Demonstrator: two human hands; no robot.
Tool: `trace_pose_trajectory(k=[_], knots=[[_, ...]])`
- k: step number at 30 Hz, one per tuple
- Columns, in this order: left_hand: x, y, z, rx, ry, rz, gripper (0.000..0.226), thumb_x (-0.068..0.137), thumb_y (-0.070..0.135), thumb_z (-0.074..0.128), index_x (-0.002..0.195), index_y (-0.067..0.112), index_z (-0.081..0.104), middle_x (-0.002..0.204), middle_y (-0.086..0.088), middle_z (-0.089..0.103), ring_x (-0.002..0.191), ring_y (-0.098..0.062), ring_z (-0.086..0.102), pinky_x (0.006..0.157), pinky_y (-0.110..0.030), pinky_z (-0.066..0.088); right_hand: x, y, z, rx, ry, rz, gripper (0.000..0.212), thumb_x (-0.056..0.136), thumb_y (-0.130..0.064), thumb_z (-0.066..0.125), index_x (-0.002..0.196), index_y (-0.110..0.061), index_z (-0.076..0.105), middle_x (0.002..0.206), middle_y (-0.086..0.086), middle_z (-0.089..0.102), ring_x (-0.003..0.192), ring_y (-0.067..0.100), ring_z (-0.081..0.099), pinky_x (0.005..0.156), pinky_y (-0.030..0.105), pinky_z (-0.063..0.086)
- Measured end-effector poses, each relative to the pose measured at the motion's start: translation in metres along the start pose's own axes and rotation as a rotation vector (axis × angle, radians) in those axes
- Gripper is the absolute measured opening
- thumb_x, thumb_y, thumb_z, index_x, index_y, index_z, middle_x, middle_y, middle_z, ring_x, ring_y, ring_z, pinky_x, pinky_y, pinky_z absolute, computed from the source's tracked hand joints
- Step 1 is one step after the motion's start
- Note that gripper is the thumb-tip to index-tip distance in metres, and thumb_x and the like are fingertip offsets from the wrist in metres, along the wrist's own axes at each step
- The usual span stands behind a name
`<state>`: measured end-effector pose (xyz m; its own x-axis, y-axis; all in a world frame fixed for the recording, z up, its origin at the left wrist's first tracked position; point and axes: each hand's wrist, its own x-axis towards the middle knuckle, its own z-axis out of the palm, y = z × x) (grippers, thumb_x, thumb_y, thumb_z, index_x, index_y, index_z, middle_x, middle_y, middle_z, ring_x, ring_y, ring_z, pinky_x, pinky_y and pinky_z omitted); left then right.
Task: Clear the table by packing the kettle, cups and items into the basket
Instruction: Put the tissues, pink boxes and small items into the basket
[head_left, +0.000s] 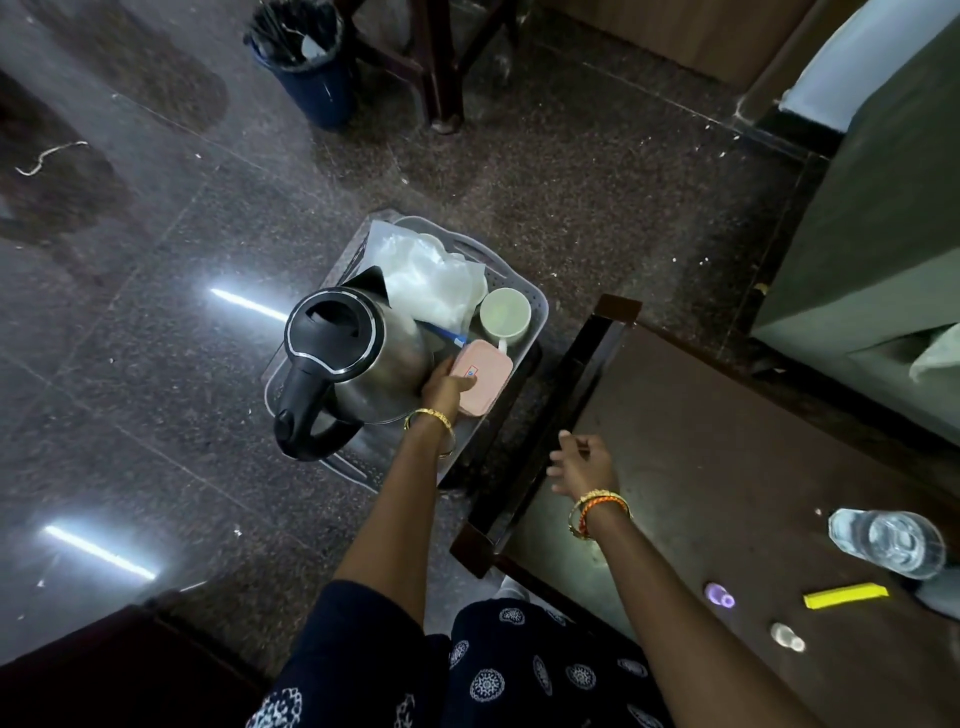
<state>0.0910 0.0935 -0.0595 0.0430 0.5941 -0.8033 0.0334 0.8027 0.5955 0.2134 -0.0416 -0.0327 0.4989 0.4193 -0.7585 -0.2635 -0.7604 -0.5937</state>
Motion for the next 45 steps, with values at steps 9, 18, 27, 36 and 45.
trace_pose_trajectory(k=[9,18,27,36,45], knots=[[-0.012,-0.019,0.021,-0.271,0.332,-0.004,0.049,0.080,0.011,0.072,0.118,-0.013,0.053,0.124,-0.025,0.061,0.100,-0.027,0.062,0.093,-0.045,0.053,0.001,0.009,-0.018,0.009,0.011,0.021,0.017,0.096,-0.024,0.048,0.080,-0.019,0.044,0.069,0.001,0.056,0.054,0.014,0.051,0.046,0.026,0.042],[-0.023,-0.004,0.013,-0.195,0.218,-0.045,0.054,0.082,0.010,0.069,0.128,-0.010,0.047,0.121,-0.019,0.060,0.084,-0.023,0.065,0.057,-0.023,0.057,0.003,0.007,-0.026,0.043,-0.011,-0.006,0.013,0.096,-0.021,0.049,0.089,-0.010,0.052,0.068,0.001,0.059,0.056,0.013,0.053,0.046,0.023,0.046],[-0.125,-0.077,0.102,0.480,0.352,0.480,0.018,0.083,0.011,0.061,0.098,0.002,0.062,0.100,-0.022,0.064,0.091,-0.032,0.061,0.085,-0.037,0.047,-0.001,0.036,-0.076,-0.100,0.190,-0.183,0.034,0.089,-0.021,0.056,0.056,-0.020,0.045,0.054,-0.001,0.050,0.052,0.015,0.047,0.048,0.025,0.033],[-0.152,-0.213,0.199,1.200,-0.396,0.278,0.024,0.078,0.012,0.064,0.101,0.008,0.071,0.106,-0.016,0.072,0.101,-0.031,0.065,0.088,-0.030,0.048,0.007,0.160,-0.230,-0.229,0.500,0.096,0.009,0.076,-0.005,0.066,0.084,-0.003,0.062,0.097,0.030,0.063,0.093,0.039,0.060,0.083,0.040,0.046],[-0.126,-0.284,0.264,1.570,-0.633,0.395,0.019,0.075,0.014,0.063,0.092,0.007,0.070,0.105,-0.017,0.065,0.103,-0.033,0.059,0.087,-0.033,0.043,0.052,0.257,-0.299,-0.652,0.342,0.077,0.027,0.082,-0.008,0.046,0.100,0.002,0.063,0.102,0.031,0.057,0.095,0.041,0.057,0.079,0.044,0.047]])
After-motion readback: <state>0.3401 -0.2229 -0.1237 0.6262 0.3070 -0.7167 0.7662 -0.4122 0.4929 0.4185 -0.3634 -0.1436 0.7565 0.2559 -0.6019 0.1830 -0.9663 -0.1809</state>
